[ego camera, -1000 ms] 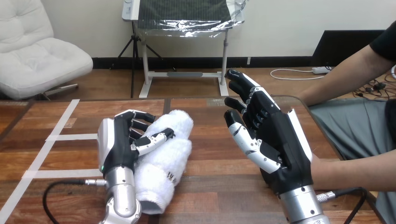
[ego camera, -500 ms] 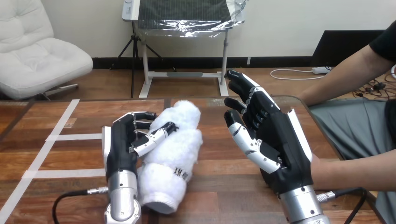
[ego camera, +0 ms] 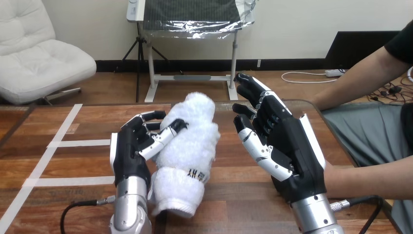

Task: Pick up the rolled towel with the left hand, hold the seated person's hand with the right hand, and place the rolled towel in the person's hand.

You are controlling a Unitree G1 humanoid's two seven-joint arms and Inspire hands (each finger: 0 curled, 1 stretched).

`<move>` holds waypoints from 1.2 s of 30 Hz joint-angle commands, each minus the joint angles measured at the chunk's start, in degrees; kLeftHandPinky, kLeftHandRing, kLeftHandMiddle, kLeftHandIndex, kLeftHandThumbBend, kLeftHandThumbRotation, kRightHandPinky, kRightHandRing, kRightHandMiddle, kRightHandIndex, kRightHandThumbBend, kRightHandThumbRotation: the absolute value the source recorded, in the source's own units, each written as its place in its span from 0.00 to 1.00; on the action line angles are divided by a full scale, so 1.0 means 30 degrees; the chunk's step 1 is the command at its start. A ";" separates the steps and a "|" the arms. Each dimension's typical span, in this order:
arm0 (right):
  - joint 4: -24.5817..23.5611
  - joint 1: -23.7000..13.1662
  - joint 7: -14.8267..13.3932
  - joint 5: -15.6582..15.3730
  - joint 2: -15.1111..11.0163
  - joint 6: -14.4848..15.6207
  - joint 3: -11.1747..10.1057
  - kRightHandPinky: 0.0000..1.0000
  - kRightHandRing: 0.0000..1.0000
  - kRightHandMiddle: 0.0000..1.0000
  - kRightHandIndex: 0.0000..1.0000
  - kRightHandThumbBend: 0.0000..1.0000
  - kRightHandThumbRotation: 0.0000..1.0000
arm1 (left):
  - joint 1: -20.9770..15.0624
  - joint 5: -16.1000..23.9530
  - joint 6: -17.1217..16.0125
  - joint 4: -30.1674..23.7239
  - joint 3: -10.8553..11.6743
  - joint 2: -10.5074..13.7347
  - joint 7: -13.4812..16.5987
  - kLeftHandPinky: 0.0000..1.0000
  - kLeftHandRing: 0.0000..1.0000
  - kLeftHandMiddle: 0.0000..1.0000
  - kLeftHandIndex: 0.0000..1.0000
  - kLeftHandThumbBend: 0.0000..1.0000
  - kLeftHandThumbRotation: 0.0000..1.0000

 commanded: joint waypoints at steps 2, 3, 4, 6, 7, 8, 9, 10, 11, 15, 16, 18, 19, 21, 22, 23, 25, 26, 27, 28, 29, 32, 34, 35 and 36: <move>-0.0624 -0.1049 -0.0124 -0.0025 0.0086 -0.0169 -0.0126 0.83 0.93 0.93 0.86 0.33 0.30 | -0.0529 -0.1710 0.0839 -0.2585 0.0892 -0.0413 -0.1417 0.23 0.33 0.43 0.49 0.71 0.05; -0.0640 -0.1047 -0.0121 -0.0012 0.0092 -0.0150 -0.0123 0.84 0.93 0.93 0.86 0.32 0.30 | -0.0481 -0.1928 0.1002 -0.2743 0.0967 -0.0465 -0.1600 0.23 0.33 0.43 0.49 0.71 0.06; -0.0621 -0.1062 -0.0105 0.0005 0.0091 -0.0189 -0.0125 0.84 0.93 0.93 0.86 0.32 0.30 | -0.0410 -0.2437 0.1271 -0.2994 0.1119 -0.0580 -0.1965 0.24 0.33 0.43 0.49 0.71 0.06; -0.0586 -0.1081 -0.0087 0.0018 0.0087 -0.0249 -0.0129 0.84 0.93 0.93 0.86 0.32 0.30 | -0.0323 -0.2957 0.1606 -0.3297 0.1295 -0.0700 -0.2361 0.24 0.33 0.43 0.49 0.71 0.05; -0.0536 -0.1100 -0.0077 0.0023 0.0087 -0.0322 -0.0138 0.84 0.93 0.93 0.86 0.32 0.30 | -0.0272 -0.3647 0.2077 -0.3611 0.1510 -0.0850 -0.2711 0.24 0.34 0.43 0.50 0.70 0.04; -0.0503 -0.1111 -0.0072 0.0025 0.0087 -0.0367 -0.0144 0.84 0.93 0.93 0.86 0.32 0.30 | -0.0235 -0.4096 0.2419 -0.3834 0.1655 -0.0946 -0.2931 0.24 0.34 0.43 0.50 0.70 0.04; -0.0481 -0.1119 -0.0069 0.0026 0.0087 -0.0398 -0.0148 0.84 0.93 0.93 0.86 0.32 0.30 | -0.0203 -0.4408 0.2675 -0.4006 0.1753 -0.1008 -0.3086 0.24 0.34 0.43 0.50 0.70 0.03; -0.0476 -0.1111 -0.0103 0.0020 0.0108 -0.0396 -0.0160 0.84 0.93 0.93 0.86 0.32 0.30 | -0.0171 -0.5143 0.3204 -0.4305 0.1985 -0.1145 -0.3430 0.24 0.34 0.43 0.50 0.69 0.03; -0.0480 -0.1102 -0.0129 0.0015 0.0123 -0.0383 -0.0168 0.84 0.93 0.93 0.86 0.32 0.30 | -0.0146 -0.5597 0.3558 -0.4507 0.2131 -0.1223 -0.3646 0.24 0.34 0.43 0.50 0.69 0.02; -0.0525 -0.1064 -0.0187 0.0109 0.0212 -0.0258 -0.0182 0.84 0.93 0.93 0.86 0.32 0.29 | -0.0043 -0.7151 0.4795 -0.5164 0.2551 -0.1336 -0.4607 0.25 0.35 0.44 0.51 0.67 0.01; -0.0525 -0.1056 -0.0180 0.0167 0.0234 -0.0234 -0.0186 0.84 0.93 0.93 0.86 0.33 0.29 | -0.0012 -0.7525 0.5145 -0.5341 0.2641 -0.1334 -0.4875 0.25 0.35 0.44 0.51 0.66 0.00; -0.0519 -0.1050 -0.0166 0.0226 0.0251 -0.0219 -0.0189 0.84 0.93 0.93 0.86 0.33 0.29 | 0.0035 -0.7874 0.5558 -0.5563 0.2738 -0.1321 -0.5133 0.25 0.35 0.44 0.51 0.64 0.00; -0.0490 -0.1059 -0.0160 0.0241 0.0249 -0.0252 -0.0201 0.84 0.93 0.93 0.86 0.33 0.29 | 0.0068 -0.8136 0.5795 -0.5719 0.2802 -0.1339 -0.5299 0.25 0.35 0.44 0.51 0.64 0.00; -0.0456 -0.1072 -0.0156 0.0250 0.0240 -0.0297 -0.0213 0.84 0.93 0.93 0.86 0.33 0.29 | 0.0120 -0.8410 0.6092 -0.5932 0.2876 -0.1357 -0.5458 0.25 0.35 0.44 0.51 0.63 0.00; -0.0445 -0.1076 -0.0158 0.0262 0.0238 -0.0317 -0.0224 0.84 0.93 0.93 0.86 0.33 0.28 | 0.0165 -0.8573 0.6211 -0.6072 0.2908 -0.1385 -0.5599 0.25 0.35 0.44 0.51 0.62 0.00; -0.0442 -0.1076 -0.0161 0.0271 0.0237 -0.0325 -0.0230 0.84 0.93 0.93 0.86 0.33 0.28 | 0.0199 -0.8662 0.6293 -0.6171 0.2930 -0.1404 -0.5688 0.25 0.35 0.44 0.51 0.62 0.00; -0.0467 -0.1066 -0.0203 0.0249 0.0234 -0.0309 -0.0248 0.84 0.93 0.93 0.86 0.33 0.28 | 0.0264 -0.8868 0.6487 -0.6396 0.2991 -0.1472 -0.5853 0.26 0.36 0.44 0.52 0.62 0.00; -0.0488 -0.1058 -0.0231 0.0227 0.0234 -0.0292 -0.0257 0.84 0.93 0.93 0.86 0.33 0.28 | 0.0292 -0.8964 0.6584 -0.6501 0.3019 -0.1507 -0.5910 0.26 0.36 0.44 0.52 0.62 0.00; -0.0502 -0.1053 -0.0250 0.0212 0.0233 -0.0280 -0.0262 0.84 0.93 0.93 0.86 0.33 0.28 | 0.0314 -0.9033 0.6658 -0.6580 0.3038 -0.1529 -0.5950 0.26 0.36 0.45 0.52 0.62 0.00; -0.0537 -0.1049 -0.0335 0.0102 0.0221 -0.0266 -0.0285 0.84 0.93 0.93 0.86 0.33 0.28 | 0.0351 -0.9139 0.6752 -0.6724 0.3041 -0.1573 -0.6024 0.26 0.36 0.45 0.52 0.62 0.00; -0.0559 -0.1048 -0.0395 0.0025 0.0210 -0.0261 -0.0298 0.84 0.93 0.93 0.86 0.33 0.28 | 0.0376 -0.9194 0.6819 -0.6820 0.3045 -0.1601 -0.6070 0.26 0.36 0.45 0.52 0.63 0.00; -0.0577 -0.1077 -0.0533 -0.0172 0.0141 -0.0297 -0.0337 0.84 0.93 0.93 0.86 0.33 0.28 | 0.0472 -0.9257 0.6913 -0.7117 0.2992 -0.1684 -0.6234 0.26 0.36 0.45 0.52 0.63 0.00; -0.0578 -0.1098 -0.0561 -0.0195 0.0102 -0.0307 -0.0355 0.83 0.92 0.93 0.86 0.32 0.28 | 0.0548 -0.9305 0.6942 -0.7318 0.2927 -0.1737 -0.6357 0.26 0.36 0.45 0.52 0.63 0.00; -0.0579 -0.1104 -0.0559 -0.0173 0.0091 -0.0301 -0.0359 0.83 0.92 0.93 0.86 0.32 0.28 | 0.0581 -0.9339 0.6955 -0.7402 0.2898 -0.1759 -0.6414 0.26 0.36 0.45 0.52 0.63 0.00; -0.0580 -0.1109 -0.0560 -0.0159 0.0083 -0.0297 -0.0361 0.82 0.92 0.93 0.85 0.32 0.28 | 0.0606 -0.9366 0.6967 -0.7462 0.2876 -0.1772 -0.6452 0.26 0.36 0.45 0.52 0.63 0.00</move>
